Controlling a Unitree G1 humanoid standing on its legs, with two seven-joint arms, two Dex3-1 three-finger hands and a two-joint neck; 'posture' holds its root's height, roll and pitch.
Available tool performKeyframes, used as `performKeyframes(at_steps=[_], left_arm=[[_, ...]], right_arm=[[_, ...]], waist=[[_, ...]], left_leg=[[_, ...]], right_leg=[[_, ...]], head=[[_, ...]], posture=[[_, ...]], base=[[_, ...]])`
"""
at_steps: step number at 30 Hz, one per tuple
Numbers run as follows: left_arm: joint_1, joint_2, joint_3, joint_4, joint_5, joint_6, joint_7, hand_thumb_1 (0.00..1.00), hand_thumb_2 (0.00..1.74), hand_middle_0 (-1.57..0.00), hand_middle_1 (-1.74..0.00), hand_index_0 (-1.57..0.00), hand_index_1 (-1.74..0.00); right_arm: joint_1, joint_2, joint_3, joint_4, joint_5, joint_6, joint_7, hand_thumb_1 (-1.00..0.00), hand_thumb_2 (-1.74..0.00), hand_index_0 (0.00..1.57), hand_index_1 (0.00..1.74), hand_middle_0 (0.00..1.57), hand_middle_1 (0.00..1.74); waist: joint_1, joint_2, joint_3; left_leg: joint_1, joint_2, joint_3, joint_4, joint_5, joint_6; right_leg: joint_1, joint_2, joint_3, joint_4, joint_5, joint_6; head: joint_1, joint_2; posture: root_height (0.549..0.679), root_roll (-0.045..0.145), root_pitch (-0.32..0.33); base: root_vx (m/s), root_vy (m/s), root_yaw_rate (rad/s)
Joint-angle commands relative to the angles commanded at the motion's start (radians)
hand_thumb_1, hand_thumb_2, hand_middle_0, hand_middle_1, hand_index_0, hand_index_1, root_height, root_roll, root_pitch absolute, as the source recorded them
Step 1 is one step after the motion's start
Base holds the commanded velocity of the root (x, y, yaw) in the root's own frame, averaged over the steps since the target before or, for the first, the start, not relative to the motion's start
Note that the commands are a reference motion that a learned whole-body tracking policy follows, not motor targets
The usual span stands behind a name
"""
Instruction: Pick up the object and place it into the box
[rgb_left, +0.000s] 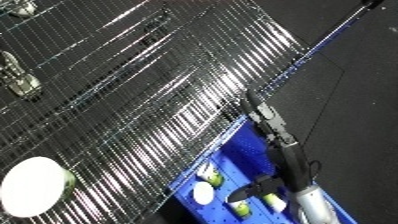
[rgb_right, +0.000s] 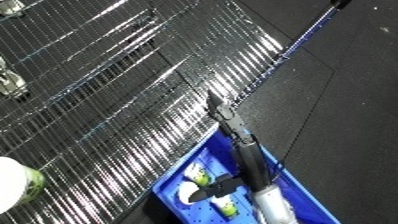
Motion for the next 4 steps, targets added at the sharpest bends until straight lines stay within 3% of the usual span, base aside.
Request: performKeyframes(at_steps=[2,4], left_arm=[[-0.001,0.002,-0.001,0.001,0.003,0.005,-0.002,1.00,1.74,-1.57,-1.74,-1.57,-1.74],[-0.009,0.009,-0.004,0.004,0.015,0.020,-0.006,1.00,1.74,-1.57,-1.74,-1.57,-1.74]], right_arm=[[-0.009,0.005,0.012,-0.001,0.023,0.014,0.021,0.00,0.00,0.00,0.00,0.00,0.00],[-0.027,0.026,0.043,0.004,0.070,0.051,0.065,0.00,0.00,0.00,0.00,0.00,0.00]], waist=[[0.009,-0.004,-0.002],[0.031,-0.016,-0.005]], left_leg=[[-0.003,0.000,-0.005,0.005,0.001,0.0000],[-0.012,-0.003,-0.022,0.021,0.001,0.0020]], right_leg=[[0.003,-0.0018,-0.005,0.004,-0.002,-0.0009],[0.007,-0.0069,-0.017,0.018,-0.005,-0.0011]], head=[[-0.093,-0.014],[-0.244,-0.020]], posture=[[0.646,0.098,0.042],[0.645,0.095,0.034]], base=[[0.022,-0.038,0.051],[0.052,-0.133,0.168]])
